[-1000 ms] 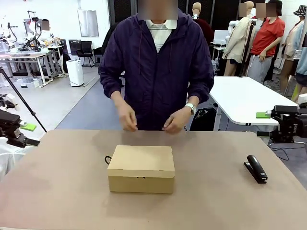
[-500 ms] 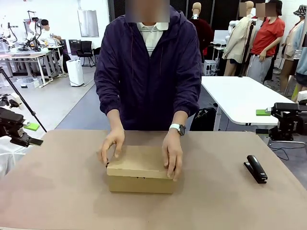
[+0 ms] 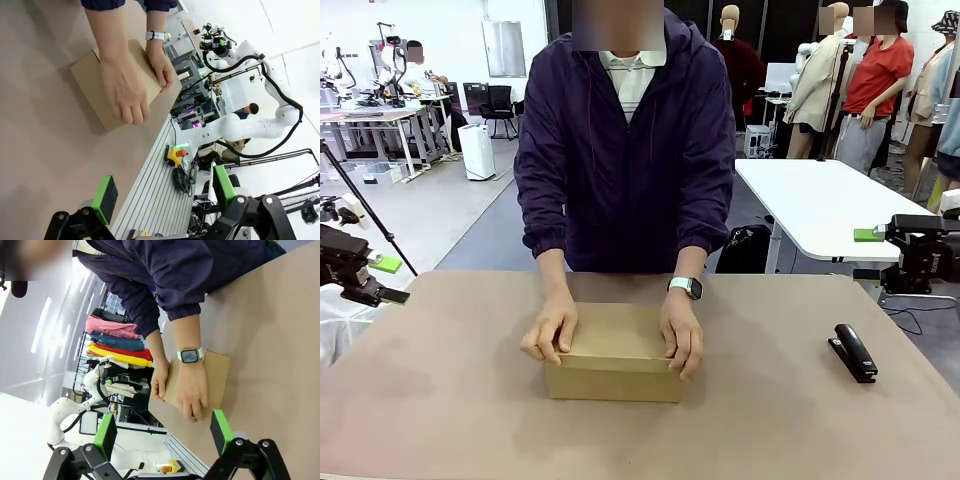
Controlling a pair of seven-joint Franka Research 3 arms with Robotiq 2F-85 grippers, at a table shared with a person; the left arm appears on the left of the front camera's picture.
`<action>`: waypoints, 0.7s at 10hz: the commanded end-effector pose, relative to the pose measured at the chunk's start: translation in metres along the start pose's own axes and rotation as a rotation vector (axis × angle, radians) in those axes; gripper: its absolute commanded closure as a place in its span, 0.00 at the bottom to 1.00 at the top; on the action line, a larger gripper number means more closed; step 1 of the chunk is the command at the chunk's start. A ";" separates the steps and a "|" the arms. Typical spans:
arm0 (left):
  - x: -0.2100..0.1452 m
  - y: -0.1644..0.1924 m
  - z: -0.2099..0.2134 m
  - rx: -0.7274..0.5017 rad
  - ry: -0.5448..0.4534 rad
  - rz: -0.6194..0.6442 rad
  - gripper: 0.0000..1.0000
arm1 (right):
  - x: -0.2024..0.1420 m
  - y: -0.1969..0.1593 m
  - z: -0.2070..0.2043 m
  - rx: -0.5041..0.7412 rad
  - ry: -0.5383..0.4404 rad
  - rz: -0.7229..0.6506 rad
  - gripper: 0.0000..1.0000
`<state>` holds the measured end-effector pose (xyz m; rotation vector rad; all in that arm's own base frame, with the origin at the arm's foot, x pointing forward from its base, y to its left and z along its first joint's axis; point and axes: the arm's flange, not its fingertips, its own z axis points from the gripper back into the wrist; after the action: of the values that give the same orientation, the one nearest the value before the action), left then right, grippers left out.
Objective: Pack the items into the box.
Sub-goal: Close the Mailer Box.
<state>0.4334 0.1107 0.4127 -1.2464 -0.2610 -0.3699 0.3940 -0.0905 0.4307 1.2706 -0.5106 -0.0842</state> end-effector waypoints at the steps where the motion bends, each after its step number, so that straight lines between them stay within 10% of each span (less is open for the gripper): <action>1: -0.001 -0.001 0.002 0.002 -0.004 -0.020 0.00 | 0.001 0.003 0.000 0.011 -0.001 0.005 0.00; 7: -0.001 -0.001 0.002 0.002 -0.004 -0.020 0.00 | 0.001 0.003 0.000 0.011 -0.001 0.005 0.00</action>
<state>0.4334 0.1107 0.4127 -1.2463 -0.2615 -0.3706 0.3940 -0.0905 0.4307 1.2706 -0.5106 -0.0842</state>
